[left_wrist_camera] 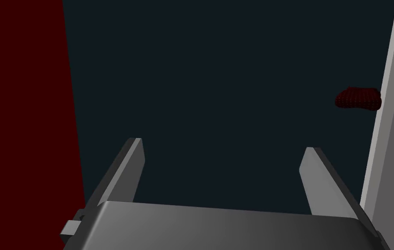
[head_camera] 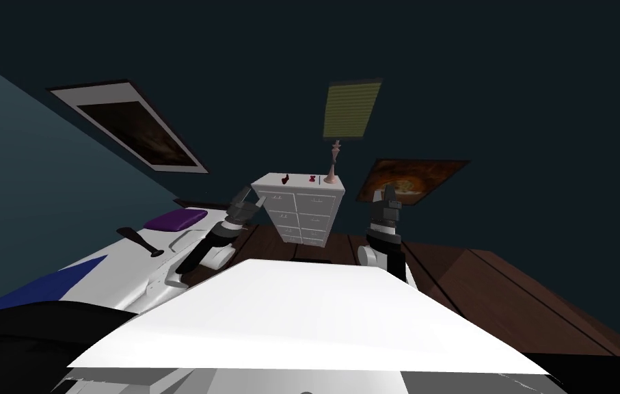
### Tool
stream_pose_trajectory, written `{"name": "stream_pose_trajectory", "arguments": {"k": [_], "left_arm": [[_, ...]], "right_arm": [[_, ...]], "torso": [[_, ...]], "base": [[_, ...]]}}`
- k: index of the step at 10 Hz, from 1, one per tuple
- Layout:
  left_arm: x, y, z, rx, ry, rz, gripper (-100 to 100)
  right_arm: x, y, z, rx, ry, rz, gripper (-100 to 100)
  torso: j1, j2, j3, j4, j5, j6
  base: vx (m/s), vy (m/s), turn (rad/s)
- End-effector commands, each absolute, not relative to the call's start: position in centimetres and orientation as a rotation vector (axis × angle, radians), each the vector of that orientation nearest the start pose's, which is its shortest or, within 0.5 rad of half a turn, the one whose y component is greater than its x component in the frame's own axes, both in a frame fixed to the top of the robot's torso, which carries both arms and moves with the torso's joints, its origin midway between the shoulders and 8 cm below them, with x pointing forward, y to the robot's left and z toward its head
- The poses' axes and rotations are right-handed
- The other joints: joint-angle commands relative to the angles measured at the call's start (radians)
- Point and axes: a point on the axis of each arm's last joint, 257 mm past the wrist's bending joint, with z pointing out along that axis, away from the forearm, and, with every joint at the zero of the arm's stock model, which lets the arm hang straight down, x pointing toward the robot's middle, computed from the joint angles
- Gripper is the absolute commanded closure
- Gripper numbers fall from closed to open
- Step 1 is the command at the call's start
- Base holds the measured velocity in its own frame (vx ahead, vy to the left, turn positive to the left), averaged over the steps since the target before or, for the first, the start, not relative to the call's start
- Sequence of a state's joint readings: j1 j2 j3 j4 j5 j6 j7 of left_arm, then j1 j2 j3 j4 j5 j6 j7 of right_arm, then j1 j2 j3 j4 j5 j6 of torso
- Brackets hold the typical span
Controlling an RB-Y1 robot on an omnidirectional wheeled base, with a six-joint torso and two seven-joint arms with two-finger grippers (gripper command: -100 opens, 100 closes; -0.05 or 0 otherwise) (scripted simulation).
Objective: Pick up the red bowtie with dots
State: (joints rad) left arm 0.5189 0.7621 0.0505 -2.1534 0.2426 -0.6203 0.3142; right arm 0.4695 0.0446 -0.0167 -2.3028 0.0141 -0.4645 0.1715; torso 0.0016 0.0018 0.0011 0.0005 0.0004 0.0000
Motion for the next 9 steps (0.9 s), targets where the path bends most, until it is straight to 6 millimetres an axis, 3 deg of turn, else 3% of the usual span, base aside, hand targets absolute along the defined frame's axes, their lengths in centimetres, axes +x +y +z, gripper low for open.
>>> {"name": "stream_pose_trajectory", "arguments": {"k": [1, 5, 6, 8, 9], "left_arm": [[35.4, 27.2, -0.6, -0.461, 1.140, -1.633, -100], [35.7, 27.5, -1.0, -0.428, 1.223, -1.629, -100], [36.0, 28.4, -1.2, -0.441, 1.238, -1.636, -100], [36.1, 28.0, -1.2, -0.407, 1.289, -1.624, -100], [36.4, 29.0, -1.4, -0.423, 1.303, -1.629, -100]], "right_arm": [[34.6, -28.5, 3.8, 0.606, 0.613, 1.129, 0], [34.6, -28.5, 3.8, 0.606, 0.613, 1.129, 0], [34.6, -28.5, 3.8, 0.606, 0.613, 1.129, 0], [34.6, -28.5, 3.8, 0.606, 0.613, 1.129, 0], [34.6, -28.5, 3.8, 0.606, 0.613, 1.129, 0]], "torso": [[0.000, 0.000, 0.000, 0.000, 0.000, 0.000], [0.000, 0.000, 0.000, 0.000, 0.000, 0.000], [-0.001, -0.001, 0.000, 0.000, 0.000, 0.000], [-0.001, -0.001, 0.000, 0.000, 0.000, 0.000], [-0.001, -0.001, -0.001, 0.000, 0.000, 0.000]], "base": [[-0.039, 0.022, -0.025], [-0.029, 0.009, -0.014], [-0.026, 0.009, -0.035], [-0.022, 0.010, -0.011], [-0.023, 0.013, -0.029]]}}
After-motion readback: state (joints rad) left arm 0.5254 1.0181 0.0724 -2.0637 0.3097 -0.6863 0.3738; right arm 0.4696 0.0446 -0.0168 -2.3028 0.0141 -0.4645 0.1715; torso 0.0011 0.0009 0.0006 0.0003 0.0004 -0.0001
